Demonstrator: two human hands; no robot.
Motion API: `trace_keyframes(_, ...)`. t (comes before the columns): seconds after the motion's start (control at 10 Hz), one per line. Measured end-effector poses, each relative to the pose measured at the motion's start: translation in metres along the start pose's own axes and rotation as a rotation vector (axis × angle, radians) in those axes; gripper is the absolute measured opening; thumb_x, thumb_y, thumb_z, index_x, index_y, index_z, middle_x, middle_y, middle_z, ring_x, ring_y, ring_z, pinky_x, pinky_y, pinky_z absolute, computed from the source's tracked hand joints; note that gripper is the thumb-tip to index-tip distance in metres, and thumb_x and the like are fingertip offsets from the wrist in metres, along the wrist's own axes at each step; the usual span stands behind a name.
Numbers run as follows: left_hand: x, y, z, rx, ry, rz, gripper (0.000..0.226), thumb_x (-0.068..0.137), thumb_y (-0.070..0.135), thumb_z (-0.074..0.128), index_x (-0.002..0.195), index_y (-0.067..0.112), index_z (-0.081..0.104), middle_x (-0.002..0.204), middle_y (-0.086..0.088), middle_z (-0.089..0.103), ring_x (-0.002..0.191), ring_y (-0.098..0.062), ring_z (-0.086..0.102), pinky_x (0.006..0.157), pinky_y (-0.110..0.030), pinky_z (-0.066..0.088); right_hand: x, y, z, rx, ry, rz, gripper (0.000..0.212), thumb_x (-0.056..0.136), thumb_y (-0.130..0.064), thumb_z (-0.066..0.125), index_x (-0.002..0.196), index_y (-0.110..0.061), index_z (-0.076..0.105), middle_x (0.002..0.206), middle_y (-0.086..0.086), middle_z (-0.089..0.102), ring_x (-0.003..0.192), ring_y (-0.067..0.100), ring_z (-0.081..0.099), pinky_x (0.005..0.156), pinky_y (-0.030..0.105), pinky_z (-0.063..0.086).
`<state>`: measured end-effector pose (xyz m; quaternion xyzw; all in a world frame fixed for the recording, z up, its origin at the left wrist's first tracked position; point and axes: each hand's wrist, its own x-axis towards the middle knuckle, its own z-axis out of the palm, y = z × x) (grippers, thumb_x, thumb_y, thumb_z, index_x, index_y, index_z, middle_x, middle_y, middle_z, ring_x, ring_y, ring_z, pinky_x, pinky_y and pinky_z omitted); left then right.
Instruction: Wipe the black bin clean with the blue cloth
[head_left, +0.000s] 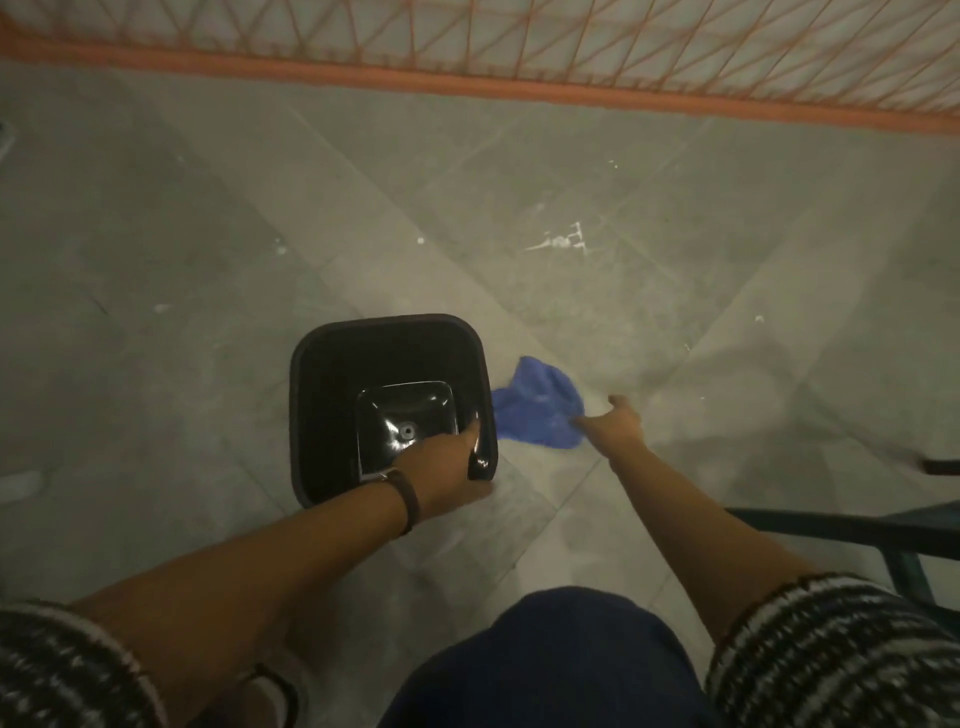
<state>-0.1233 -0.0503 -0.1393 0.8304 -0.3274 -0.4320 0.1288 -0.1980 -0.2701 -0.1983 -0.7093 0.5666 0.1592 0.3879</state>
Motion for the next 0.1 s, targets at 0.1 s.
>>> trace_keyframes(0.1, 0.0213, 0.0053, -0.0428, 0.101, 0.211, 0.103, 0.034, 0.096, 0.033, 0.044, 0.113, 0.011, 0.063, 0.107, -0.01, 0.069, 0.096, -0.026, 0.063, 0.076, -0.027, 0.042, -0.0005, -0.0178, 0.0058, -0.151, -0.006, -0.144, 0.057, 0.082, -0.031, 0.064, 0.131, -0.009, 0.045, 0.13, 0.015, 0.054, 0.116, 0.033, 0.053, 0.102, 0.045, 0.04)
